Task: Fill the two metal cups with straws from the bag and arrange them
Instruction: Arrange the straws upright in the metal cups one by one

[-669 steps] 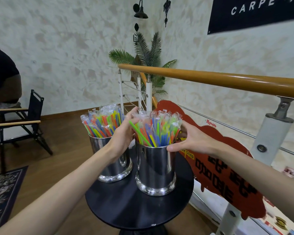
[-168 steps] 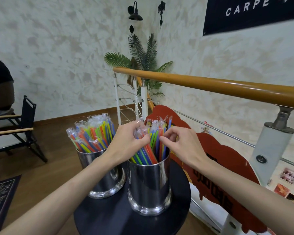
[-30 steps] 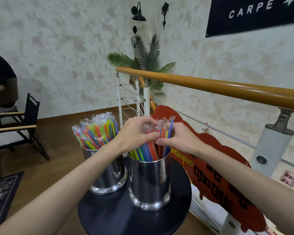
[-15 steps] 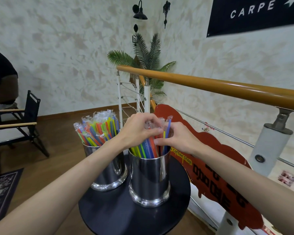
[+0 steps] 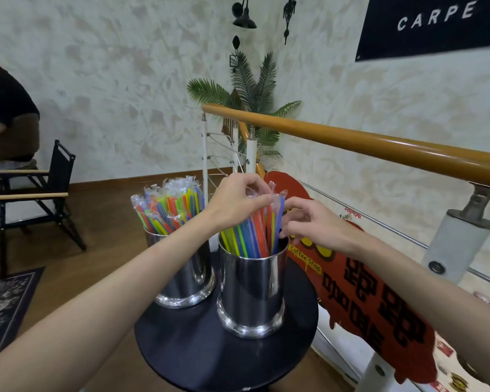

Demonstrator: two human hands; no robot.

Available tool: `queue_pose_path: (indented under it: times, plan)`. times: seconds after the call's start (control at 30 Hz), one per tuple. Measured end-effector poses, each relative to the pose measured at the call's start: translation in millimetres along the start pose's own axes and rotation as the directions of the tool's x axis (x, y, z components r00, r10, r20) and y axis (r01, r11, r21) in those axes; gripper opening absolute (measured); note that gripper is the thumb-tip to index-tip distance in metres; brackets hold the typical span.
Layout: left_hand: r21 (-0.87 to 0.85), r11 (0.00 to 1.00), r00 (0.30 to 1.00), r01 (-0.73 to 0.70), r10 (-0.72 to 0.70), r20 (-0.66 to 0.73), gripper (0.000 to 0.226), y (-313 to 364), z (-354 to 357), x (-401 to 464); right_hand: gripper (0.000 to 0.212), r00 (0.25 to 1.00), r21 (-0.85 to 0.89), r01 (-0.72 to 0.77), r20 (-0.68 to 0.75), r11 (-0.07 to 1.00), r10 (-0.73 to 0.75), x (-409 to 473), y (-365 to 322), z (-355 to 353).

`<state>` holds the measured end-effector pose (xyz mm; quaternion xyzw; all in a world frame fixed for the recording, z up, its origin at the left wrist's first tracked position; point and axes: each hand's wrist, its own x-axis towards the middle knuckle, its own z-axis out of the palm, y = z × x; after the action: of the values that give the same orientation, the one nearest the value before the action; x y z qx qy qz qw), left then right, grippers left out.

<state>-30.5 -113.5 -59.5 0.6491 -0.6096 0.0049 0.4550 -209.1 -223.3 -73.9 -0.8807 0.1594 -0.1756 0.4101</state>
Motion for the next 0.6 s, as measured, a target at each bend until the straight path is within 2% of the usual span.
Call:
queue_pose_path:
  times: [0.17,0.3,0.47,0.6]
  plan:
    - [-0.015,1.0,0.999,-0.007,0.006,-0.031,0.01,5,0,3,0.044,0.989,-0.109,0.112,-0.089,0.988,-0.122,-3,-5,-3]
    - [-0.062,0.998,0.998,0.005,-0.009,-0.06,0.006,10,-1,13,0.031,0.95,-0.179,0.219,-0.184,0.959,-0.252,4,-5,2]
    - [-0.081,0.997,0.99,0.015,-0.026,-0.138,0.006,13,-7,20,0.028,0.939,-0.298,0.24,-0.169,0.924,-0.298,12,0,10]
    - [-0.02,1.0,0.993,0.008,-0.01,-0.116,0.011,9,-11,16,0.026,0.923,-0.375,0.258,-0.176,0.89,-0.341,15,2,11]
